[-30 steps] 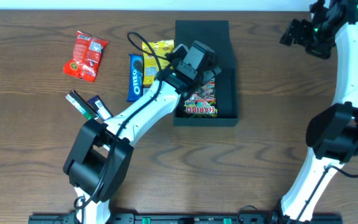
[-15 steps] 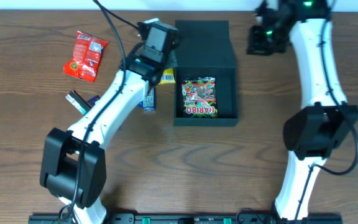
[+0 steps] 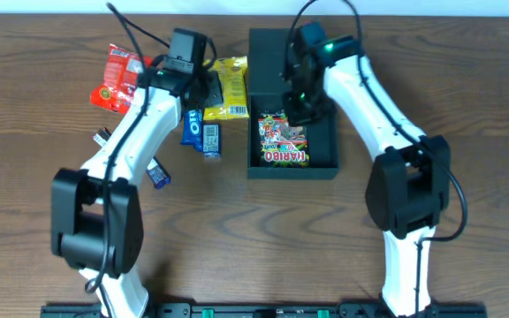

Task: Pack container
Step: 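Move the left gripper to the blue Oreo pack and grasp it, then lift the Oreo pack with the left gripper and carry it to the box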

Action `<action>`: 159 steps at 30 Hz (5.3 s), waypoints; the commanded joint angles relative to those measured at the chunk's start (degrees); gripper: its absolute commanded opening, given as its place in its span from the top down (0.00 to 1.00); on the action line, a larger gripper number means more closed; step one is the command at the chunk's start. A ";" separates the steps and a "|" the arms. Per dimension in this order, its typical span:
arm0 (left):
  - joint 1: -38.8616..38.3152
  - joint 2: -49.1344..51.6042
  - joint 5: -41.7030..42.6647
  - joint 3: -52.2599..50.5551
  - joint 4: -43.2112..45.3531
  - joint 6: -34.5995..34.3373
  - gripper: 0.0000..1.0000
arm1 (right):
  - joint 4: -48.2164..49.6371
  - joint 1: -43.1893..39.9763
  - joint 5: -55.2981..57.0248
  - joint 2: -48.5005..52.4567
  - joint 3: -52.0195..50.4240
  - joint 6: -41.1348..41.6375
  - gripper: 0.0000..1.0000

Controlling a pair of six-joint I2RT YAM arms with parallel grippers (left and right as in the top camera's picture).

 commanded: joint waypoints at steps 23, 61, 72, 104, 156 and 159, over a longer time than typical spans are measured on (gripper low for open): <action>-3.98 5.07 12.33 0.15 -1.18 2.78 0.94 | 14.51 1.84 3.76 -1.42 -17.55 7.63 0.99; -1.92 2.60 -17.14 1.29 -0.76 13.86 0.05 | 20.72 -0.31 9.27 -24.87 -13.18 4.02 0.10; 2.03 7.65 -16.39 1.22 -2.49 24.39 0.08 | 19.17 -2.19 9.27 -24.87 -13.20 3.80 0.10; 3.80 11.61 -11.21 1.22 -2.82 24.13 0.59 | 19.02 -2.19 9.27 -24.87 -13.20 3.82 0.10; -26.47 3.23 -3.72 8.31 2.80 -12.46 0.87 | 12.87 -34.38 9.27 -35.36 -13.14 4.33 0.07; -27.71 4.11 -3.87 8.31 3.08 -13.40 0.87 | 11.93 -34.40 9.25 -36.35 -13.14 4.33 0.06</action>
